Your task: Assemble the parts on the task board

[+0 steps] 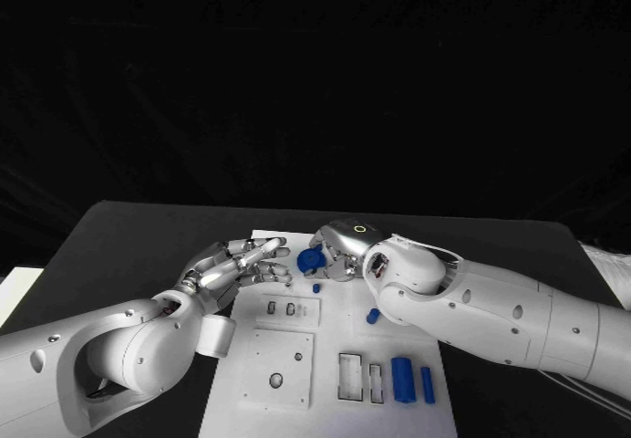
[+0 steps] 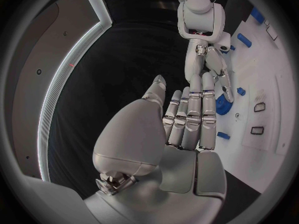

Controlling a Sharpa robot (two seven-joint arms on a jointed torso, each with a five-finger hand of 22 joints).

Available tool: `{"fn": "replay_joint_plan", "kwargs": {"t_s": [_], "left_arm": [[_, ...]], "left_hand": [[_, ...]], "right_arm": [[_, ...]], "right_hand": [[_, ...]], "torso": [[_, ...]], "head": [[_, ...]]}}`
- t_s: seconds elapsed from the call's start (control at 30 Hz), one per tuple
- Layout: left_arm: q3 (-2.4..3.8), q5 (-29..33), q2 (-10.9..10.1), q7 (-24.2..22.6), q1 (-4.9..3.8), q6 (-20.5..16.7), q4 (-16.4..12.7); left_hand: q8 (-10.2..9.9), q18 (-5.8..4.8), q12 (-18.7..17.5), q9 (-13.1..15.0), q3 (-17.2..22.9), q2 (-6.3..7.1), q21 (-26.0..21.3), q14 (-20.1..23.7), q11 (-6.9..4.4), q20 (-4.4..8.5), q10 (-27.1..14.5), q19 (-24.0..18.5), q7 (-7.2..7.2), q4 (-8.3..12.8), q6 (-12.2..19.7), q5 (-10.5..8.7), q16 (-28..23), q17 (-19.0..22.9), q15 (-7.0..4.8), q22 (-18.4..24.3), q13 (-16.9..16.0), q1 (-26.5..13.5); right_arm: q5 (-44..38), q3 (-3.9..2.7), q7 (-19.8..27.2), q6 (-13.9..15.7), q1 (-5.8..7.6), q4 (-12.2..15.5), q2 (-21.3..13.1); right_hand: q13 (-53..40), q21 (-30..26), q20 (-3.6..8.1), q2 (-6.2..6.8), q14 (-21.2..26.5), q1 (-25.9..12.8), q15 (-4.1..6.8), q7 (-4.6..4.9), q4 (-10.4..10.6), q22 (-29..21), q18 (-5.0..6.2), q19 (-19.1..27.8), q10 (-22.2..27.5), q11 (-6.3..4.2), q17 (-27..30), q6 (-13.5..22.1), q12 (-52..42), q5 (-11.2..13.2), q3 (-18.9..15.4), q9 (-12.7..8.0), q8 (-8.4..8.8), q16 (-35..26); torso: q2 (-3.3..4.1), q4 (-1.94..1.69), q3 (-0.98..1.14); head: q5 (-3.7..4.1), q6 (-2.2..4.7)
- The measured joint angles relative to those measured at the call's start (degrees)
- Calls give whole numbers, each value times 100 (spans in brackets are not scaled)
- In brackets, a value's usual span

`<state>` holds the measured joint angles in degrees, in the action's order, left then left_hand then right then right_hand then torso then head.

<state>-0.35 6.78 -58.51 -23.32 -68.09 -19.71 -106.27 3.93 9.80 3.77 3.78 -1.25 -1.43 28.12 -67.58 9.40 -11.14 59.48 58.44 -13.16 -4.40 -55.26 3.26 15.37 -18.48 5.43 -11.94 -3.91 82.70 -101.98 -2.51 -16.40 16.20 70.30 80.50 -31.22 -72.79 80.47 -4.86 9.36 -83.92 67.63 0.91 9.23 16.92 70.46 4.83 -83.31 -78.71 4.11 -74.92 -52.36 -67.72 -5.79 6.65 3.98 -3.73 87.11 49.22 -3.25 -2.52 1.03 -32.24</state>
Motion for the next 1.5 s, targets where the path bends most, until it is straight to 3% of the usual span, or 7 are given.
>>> {"fn": "replay_joint_plan", "kwargs": {"t_s": [0.2,0.5,0.67,0.83,1.03,1.3,1.5], "left_arm": [[0,0,-3,2,0,0,-2],[0,0,-46,5,0,0,-1],[0,0,-36,6,1,0,12],[-2,0,18,8,2,3,92],[-5,0,72,8,8,14,213],[-14,0,134,9,22,39,398],[-16,0,166,9,32,61,447]], "left_hand": [[0,-1,0,0,0,0,0,0,0,0,0,0,0,0,0,0,0,0,0,0,0,0],[0,1,0,0,0,0,0,0,20,21,-20,-21,0,0,0,0,0,1,0,1,0,0],[0,0,0,0,0,0,0,0,20,21,-20,-21,0,0,0,0,0,1,0,1,0,0],[0,0,0,0,0,0,0,0,20,21,-20,-21,20,0,20,0,0,1,0,1,0,0],[0,0,0,0,0,0,0,0,20,21,-20,-21,19,0,20,0,0,-1,0,2,0,0],[0,0,0,0,0,0,0,0,20,21,-20,-21,20,0,20,0,0,-3,0,2,0,0],[0,0,0,0,0,0,0,0,20,21,-20,-21,20,0,20,0,0,-3,0,2,0,0]], "right_arm": [[36,4,-1,-13,0,40,-63],[524,-58,508,1121,-15,421,-769],[1322,-87,1178,1395,17,699,-1431],[2186,-96,1685,1308,14,803,-1972],[3044,-97,2155,956,-96,775,-2472],[3566,-95,2474,582,-198,468,-2695],[3659,-96,2559,459,-307,258,-2602]], "right_hand": [[-161,59,-8,-457,0,-539,0,-43,-32,94,-47,-8,-83,-29,0,-172,-190,-726,-245,17,0,22],[-153,75,-8,-559,0,3,0,-9,-176,40,-90,-8,-60,-19,1,-77,-140,-814,-244,-16,0,48],[-1,19,-39,-471,0,524,0,6,-464,-70,-89,23,81,-21,1,-35,97,-750,-211,-16,0,0],[20,-3,-17,-397,0,1058,0,-21,-814,-81,-89,45,108,-48,1,-61,129,-719,-136,-4,0,-23],[64,-3,-1,-344,0,1385,0,-40,-1089,-81,-89,60,111,-51,1,-109,189,-773,-53,2,0,-23],[63,-3,3,-339,0,1390,1,-33,-1110,-68,-89,65,111,-51,-3,-116,195,-773,-70,2,0,-23],[56,-3,4,-339,0,1390,1,-30,-1113,-46,-89,65,111,-51,-3,-114,195,-773,-74,-5,0,-23]], "torso": [[0,3,2],[-5,36,17],[-27,87,25],[-79,151,56],[-133,234,125],[-185,310,211],[-190,325,228]], "head": [[-1,-1],[30,38],[42,62],[49,59],[58,63],[47,51],[56,37]]}}
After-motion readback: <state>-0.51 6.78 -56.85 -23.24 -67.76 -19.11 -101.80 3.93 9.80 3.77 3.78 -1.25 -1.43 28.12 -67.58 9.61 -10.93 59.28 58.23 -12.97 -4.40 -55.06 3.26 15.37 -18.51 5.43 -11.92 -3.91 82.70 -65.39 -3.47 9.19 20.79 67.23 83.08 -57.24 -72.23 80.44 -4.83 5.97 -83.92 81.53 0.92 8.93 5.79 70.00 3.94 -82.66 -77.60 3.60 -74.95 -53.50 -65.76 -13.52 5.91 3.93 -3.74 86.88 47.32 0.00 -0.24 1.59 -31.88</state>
